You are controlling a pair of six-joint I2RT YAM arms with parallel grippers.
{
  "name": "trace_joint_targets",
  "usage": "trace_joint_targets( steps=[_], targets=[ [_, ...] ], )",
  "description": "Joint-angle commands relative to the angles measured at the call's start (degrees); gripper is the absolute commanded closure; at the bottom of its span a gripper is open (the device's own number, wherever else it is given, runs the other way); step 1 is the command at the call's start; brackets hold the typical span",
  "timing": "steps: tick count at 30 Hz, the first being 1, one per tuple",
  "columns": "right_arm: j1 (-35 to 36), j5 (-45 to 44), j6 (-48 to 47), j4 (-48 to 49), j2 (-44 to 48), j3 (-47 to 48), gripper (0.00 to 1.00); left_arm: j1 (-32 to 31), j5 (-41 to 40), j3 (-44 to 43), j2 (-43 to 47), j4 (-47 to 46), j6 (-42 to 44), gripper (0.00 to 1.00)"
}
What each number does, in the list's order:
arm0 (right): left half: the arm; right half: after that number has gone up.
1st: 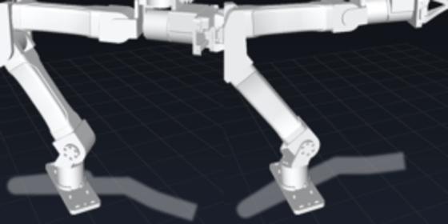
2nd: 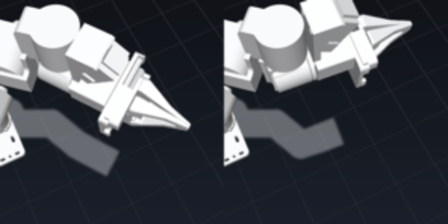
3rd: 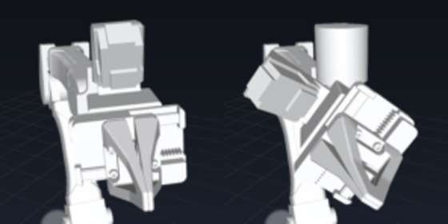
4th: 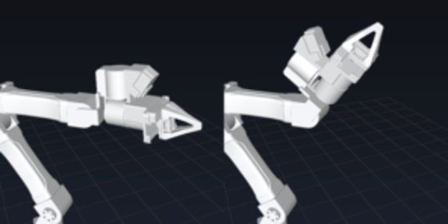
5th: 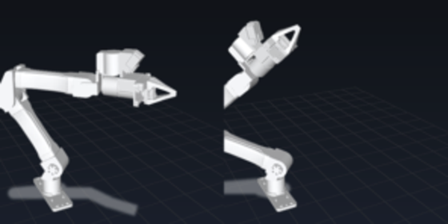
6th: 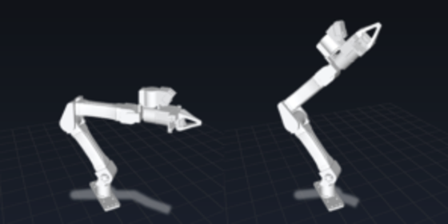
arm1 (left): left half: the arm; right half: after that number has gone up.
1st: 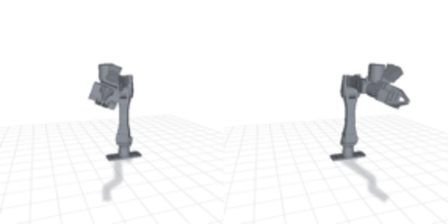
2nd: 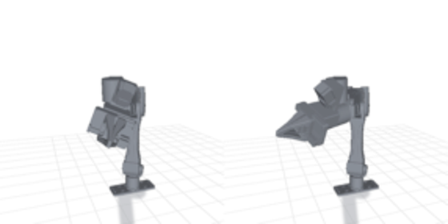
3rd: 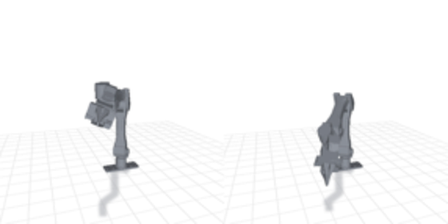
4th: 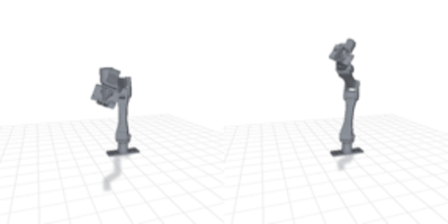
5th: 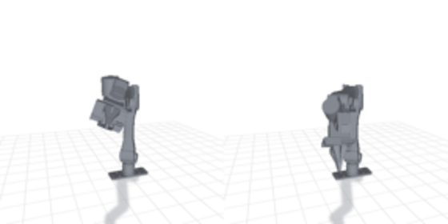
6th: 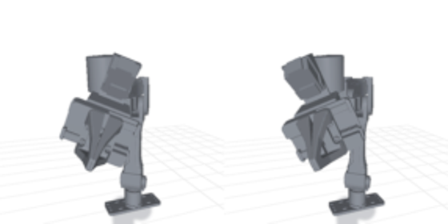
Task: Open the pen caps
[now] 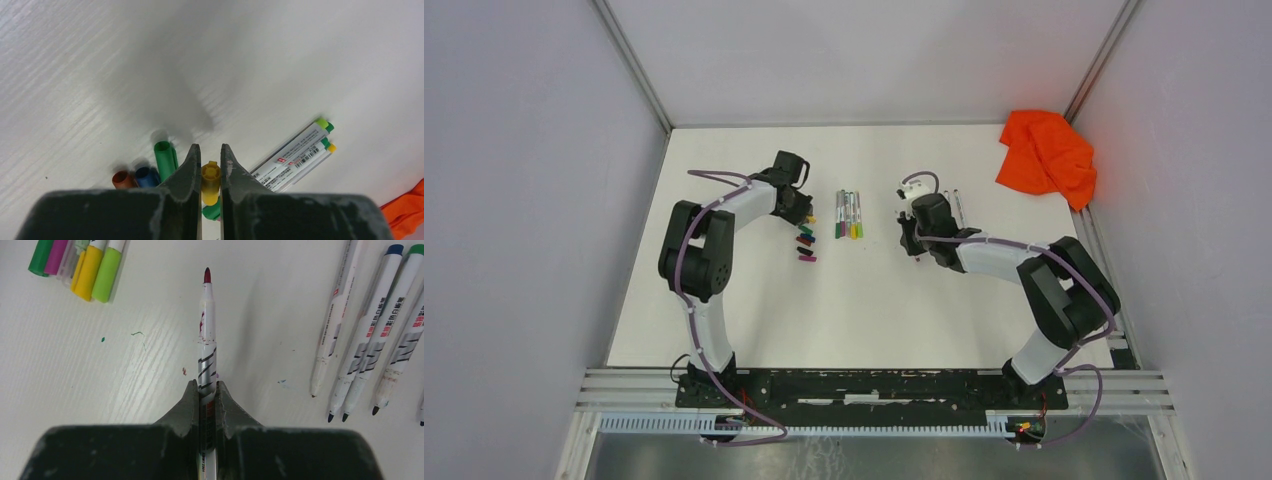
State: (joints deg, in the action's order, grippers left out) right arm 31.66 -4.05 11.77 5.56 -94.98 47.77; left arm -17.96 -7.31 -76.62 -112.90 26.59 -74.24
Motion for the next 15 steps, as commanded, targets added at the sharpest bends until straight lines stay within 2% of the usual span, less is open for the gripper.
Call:
trace_joint_targets(
  steps=[1, 15],
  targets=[
    [-1.14, -2.4, 0.07, 0.96, -1.28, 2.59, 0.99, 0.39, -0.44, -0.9, 0.07, 3.37, -3.74, 0.98],
    [-4.93, -4.64, -1.19, -1.2, -7.36, 8.64, 0.86, 0.38, -0.63, -2.05, -0.76, 6.08, -4.52, 0.94]
  ],
)
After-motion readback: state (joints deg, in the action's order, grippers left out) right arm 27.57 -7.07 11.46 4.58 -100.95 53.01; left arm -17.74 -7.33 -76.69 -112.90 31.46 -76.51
